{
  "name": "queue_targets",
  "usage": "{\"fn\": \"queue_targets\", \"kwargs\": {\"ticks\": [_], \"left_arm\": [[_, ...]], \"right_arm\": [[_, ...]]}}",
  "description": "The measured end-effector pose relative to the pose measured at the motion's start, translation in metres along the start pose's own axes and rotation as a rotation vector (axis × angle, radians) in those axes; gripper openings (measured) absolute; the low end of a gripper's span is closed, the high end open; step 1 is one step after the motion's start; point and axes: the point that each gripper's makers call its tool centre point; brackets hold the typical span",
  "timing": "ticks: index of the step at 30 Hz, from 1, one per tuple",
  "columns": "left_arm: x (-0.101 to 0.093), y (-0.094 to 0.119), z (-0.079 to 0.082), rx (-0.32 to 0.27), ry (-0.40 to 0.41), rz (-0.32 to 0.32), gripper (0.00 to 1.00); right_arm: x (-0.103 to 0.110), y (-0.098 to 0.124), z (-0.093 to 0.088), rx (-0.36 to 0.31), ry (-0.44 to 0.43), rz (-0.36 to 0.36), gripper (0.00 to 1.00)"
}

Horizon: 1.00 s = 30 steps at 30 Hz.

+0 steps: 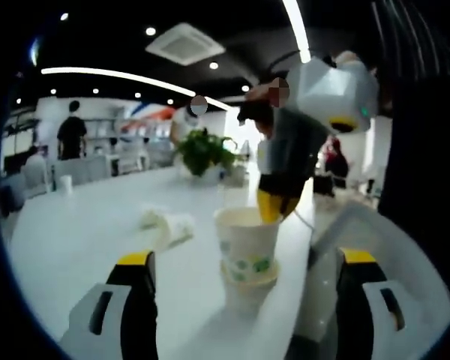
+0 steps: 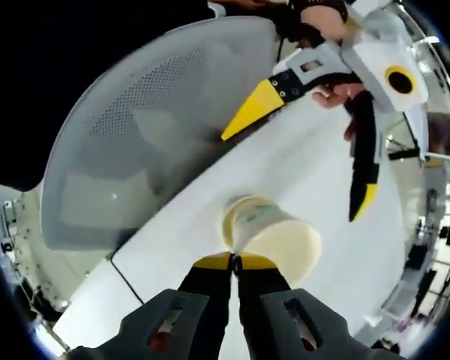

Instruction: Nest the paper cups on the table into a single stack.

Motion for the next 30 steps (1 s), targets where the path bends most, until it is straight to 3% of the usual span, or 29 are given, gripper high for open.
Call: {"fn": "queue_targets", "kwargs": {"ticks": [7, 11, 30], "left_arm": [[0.005, 0.004, -0.002, -0.002, 0.019, 0.014, 0.98], [0.006, 0.003, -0.001, -0.008, 0.019, 0.015, 0.98], [0.009, -0.001, 0.0, -0.016, 0.031, 0.017, 0.99]], "right_arm": [[0.0, 0.0, 0.002, -0.016, -0.001, 0.001, 0.02], [0.0, 0.001, 0.008, -0.053, -0.029, 0.009, 0.08], [0.008, 0.003, 0.012, -0.124, -0.125, 0.019, 0.07]]}}
Point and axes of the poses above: the point that each gripper's makers call its tool centre point, and the gripper's own axes: y roughly backward along the fingers, x roughly to its left, z roughly out of its top, and after that the axes turned 10 degrees about x, right-handed
